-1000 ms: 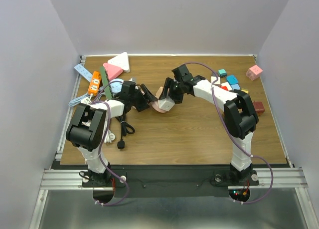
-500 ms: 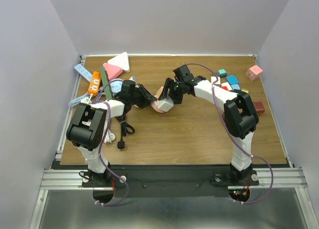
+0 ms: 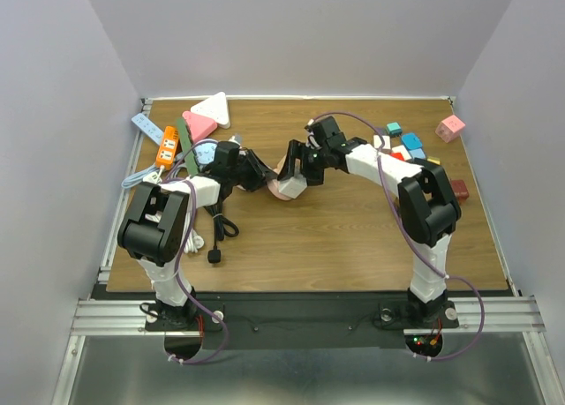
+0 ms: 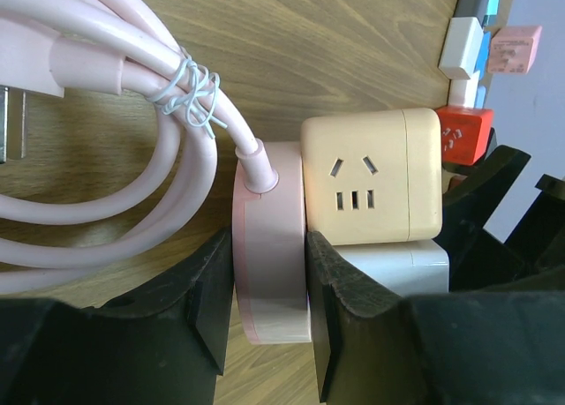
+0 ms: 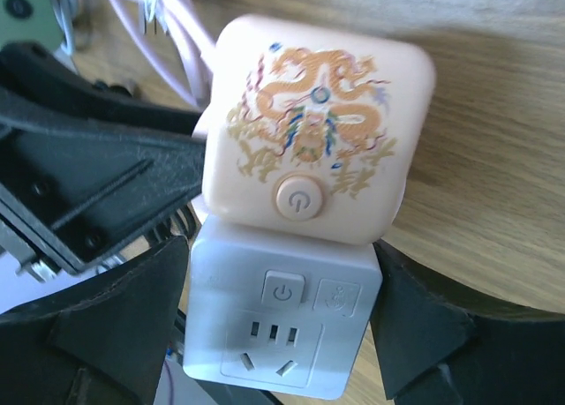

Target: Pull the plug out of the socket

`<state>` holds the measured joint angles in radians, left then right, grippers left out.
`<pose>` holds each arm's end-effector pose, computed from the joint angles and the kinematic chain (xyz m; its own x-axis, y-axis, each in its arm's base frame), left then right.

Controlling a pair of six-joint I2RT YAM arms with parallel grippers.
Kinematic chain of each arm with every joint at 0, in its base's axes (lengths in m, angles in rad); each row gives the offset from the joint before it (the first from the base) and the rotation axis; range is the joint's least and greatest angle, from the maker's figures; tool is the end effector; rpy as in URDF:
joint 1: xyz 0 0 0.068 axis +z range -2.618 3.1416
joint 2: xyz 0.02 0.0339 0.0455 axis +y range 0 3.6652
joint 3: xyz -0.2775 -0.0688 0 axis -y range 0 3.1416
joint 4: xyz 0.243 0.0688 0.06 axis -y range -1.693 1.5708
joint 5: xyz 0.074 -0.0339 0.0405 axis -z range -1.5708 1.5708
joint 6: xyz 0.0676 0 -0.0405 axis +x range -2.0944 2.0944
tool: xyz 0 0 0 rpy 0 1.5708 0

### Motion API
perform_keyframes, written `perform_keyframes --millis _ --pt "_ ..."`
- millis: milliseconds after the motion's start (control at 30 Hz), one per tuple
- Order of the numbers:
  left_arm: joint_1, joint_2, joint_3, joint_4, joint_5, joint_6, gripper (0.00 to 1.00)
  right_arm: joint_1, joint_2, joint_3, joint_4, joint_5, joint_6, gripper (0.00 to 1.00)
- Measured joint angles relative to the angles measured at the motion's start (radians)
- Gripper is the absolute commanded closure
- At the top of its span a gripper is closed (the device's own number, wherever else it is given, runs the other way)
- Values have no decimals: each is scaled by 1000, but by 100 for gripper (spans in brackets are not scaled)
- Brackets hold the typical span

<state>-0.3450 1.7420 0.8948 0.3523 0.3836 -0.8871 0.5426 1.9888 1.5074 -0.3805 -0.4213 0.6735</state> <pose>0.3617 -0.1569 0.1796 -0.7657 -0.4887 -0.4181 0.0474 0.6054 -0.7945 0.3832 0.2633 0.2048 -0.9442 0.0953 -0.3152 -0.1411 0.7479 0.6487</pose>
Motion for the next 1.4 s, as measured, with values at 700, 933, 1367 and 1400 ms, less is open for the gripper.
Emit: perform_keyframes --millis 700,933,1367,1400 --pt "-19 5 0 28 23 18 100 -36 -74 -60 -51 4 -64 100" --pt "0 6 -39 58 4 49 100 -173 -251 -85 -77 -79 -66 100" --pt "5 5 -30 48 18 83 100 -328 -274 -10 -219 205 -148 100" --pt "6 5 -30 48 24 92 100 -350 -253 24 -230 285 -166 99"
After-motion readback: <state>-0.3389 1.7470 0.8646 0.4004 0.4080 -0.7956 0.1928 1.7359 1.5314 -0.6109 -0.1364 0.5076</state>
